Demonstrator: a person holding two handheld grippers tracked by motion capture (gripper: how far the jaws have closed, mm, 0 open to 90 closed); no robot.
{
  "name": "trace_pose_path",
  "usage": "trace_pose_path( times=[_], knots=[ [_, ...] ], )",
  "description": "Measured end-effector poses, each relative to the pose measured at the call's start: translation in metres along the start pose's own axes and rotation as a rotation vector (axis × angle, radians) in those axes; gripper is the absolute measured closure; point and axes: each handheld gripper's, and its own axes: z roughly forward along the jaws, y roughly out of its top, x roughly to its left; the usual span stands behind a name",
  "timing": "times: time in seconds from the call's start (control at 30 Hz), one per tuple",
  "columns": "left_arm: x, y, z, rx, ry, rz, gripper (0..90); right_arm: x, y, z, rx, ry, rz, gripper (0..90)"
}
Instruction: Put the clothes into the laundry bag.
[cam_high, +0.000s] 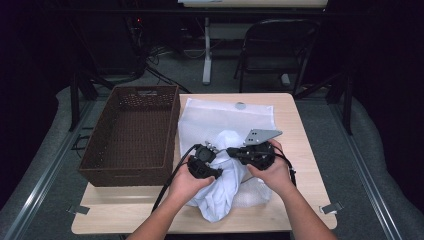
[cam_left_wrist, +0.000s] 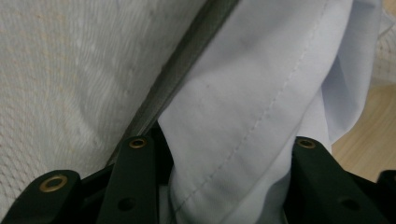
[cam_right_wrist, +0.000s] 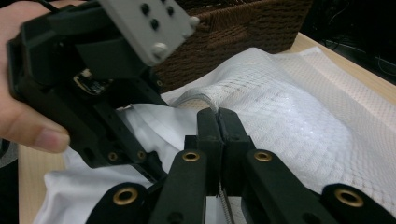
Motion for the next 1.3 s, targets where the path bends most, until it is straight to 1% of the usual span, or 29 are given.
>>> trace_pose_path(
  times=[0.07,0.17,0.27,0.33,0.4,0.43,0.47,0.5,0.53,0.63,0.7,0.77,0.8,0.83,0.9,0.97,1.03,1.07,1.1,1.2,1.23,1.3],
  knots=[
    [-0.001,0.003,0.001,-0.003,-0.004,-0.012,61.0,0.002,0.001,0.0,-0.003,0.005,-0.006,88.8],
    [-0.002,0.005,0.004,-0.016,0.013,-0.025,60.9,0.004,0.002,0.0,0.0,0.007,-0.009,88.8],
    [0.0,0.004,0.008,-0.037,0.006,-0.044,60.8,0.005,0.001,0.0,0.005,0.01,-0.014,88.9],
    [0.003,0.001,0.012,-0.051,0.001,-0.061,60.7,0.005,0.0,0.001,0.016,0.009,-0.016,88.8],
    [0.005,-0.003,0.017,-0.074,0.012,-0.083,60.4,0.007,-0.002,0.003,0.033,0.002,-0.024,88.9],
    [0.007,-0.005,0.018,-0.081,0.021,-0.083,60.0,0.007,-0.004,0.005,0.041,-0.001,-0.029,88.8],
    [0.008,-0.008,0.02,-0.088,0.023,-0.096,59.8,0.008,-0.005,0.006,0.049,-0.004,-0.035,88.9],
    [0.01,-0.01,0.022,-0.086,0.021,-0.097,59.7,0.008,-0.006,0.007,0.056,-0.005,-0.035,88.8],
    [0.011,-0.012,0.024,-0.088,0.015,-0.112,59.5,0.008,-0.007,0.008,0.06,-0.005,-0.035,88.9],
    [0.011,-0.018,0.032,-0.081,0.012,-0.11,58.9,0.008,-0.009,0.011,0.071,-0.002,-0.035,88.8],
    [0.011,-0.021,0.036,-0.071,0.02,-0.098,57.7,0.009,-0.011,0.013,0.081,-0.002,-0.036,88.9],
    [0.009,-0.022,0.039,-0.077,0.035,-0.099,56.9,0.009,-0.013,0.015,0.089,-0.003,-0.034,88.8],
    [0.007,-0.022,0.04,-0.076,0.048,-0.093,56.6,0.009,-0.014,0.015,0.093,-0.002,-0.034,88.9],
    [0.007,-0.022,0.041,-0.067,0.062,-0.072,56.4,0.009,-0.015,0.016,0.097,-0.004,-0.037,88.8],
    [0.006,-0.022,0.042,-0.059,0.079,-0.065,55.7,0.009,-0.016,0.016,0.098,-0.004,-0.034,88.9],
    [0.006,-0.023,0.043,-0.06,0.08,-0.069,54.8,0.009,-0.017,0.017,0.105,-0.008,-0.039,88.8],
    [0.007,-0.023,0.045,-0.066,0.081,-0.093,52.4,0.009,-0.019,0.017,0.116,-0.012,-0.04,88.8],
    [0.008,-0.024,0.046,-0.068,0.087,-0.093,51.1,0.009,-0.02,0.018,0.119,-0.013,-0.035,88.9],
    [0.008,-0.024,0.046,-0.072,0.083,-0.095,50.0,0.009,-0.021,0.018,0.123,-0.011,-0.041,88.9],
    [0.008,-0.023,0.047,-0.067,0.084,-0.087,46.0,0.009,-0.022,0.019,0.127,-0.011,-0.034,88.8],
    [0.008,-0.023,0.047,-0.056,0.082,-0.08,44.9,0.008,-0.023,0.02,0.127,-0.01,-0.033,88.8],
    [0.008,-0.021,0.046,-0.051,0.086,-0.073,43.1,0.008,-0.024,0.021,0.13,-0.01,-0.027,88.8]
  ],
)
